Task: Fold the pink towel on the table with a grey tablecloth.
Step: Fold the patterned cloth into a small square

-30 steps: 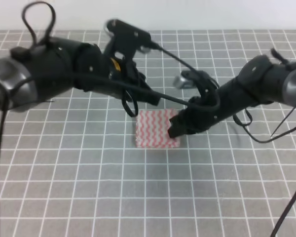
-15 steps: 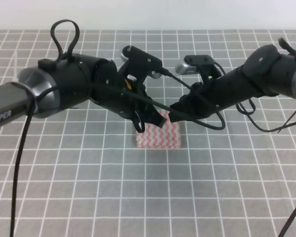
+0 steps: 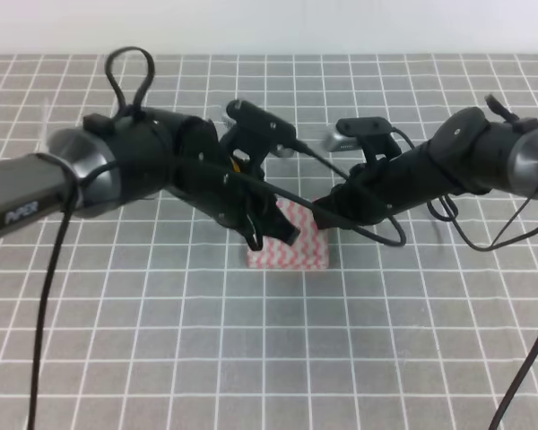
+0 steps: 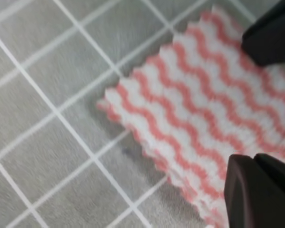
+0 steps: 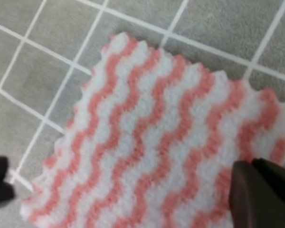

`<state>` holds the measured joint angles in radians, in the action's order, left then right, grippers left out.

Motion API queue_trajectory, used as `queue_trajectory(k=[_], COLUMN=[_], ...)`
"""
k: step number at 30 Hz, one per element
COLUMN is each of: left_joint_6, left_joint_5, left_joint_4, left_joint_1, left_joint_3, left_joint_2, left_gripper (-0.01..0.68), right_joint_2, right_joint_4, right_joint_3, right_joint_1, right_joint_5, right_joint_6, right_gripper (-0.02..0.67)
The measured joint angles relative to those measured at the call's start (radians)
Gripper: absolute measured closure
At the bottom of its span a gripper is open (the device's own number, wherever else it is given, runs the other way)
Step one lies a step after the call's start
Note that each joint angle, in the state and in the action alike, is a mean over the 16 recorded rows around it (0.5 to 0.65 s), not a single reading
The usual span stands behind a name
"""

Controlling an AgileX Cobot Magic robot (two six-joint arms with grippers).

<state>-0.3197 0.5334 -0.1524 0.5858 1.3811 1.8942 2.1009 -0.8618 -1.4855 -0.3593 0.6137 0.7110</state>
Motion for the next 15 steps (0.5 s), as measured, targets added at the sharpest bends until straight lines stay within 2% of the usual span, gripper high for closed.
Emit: queue_trajectory(k=[8,15], left_joint_6=[-0.012,-0.004], left_joint_5=[0.004,-0.002], left_joint_4=[0.010,0.049], left_joint_1=[0.000,0.000], left_joint_3=[-0.001,-0.007], left_joint_2=[0.014,-0.067], left_gripper=[0.675,0.675], right_joint_2=[-0.038,-0.150], right_joint_4=[-0.001,-0.002], right_joint_3=[0.000,0.027], right_joint_1=[0.000,0.001], right_joint_5=[-0.023,-0.047], right_joint_6=[0.000,-0.003], right_gripper=[0.666,0.666])
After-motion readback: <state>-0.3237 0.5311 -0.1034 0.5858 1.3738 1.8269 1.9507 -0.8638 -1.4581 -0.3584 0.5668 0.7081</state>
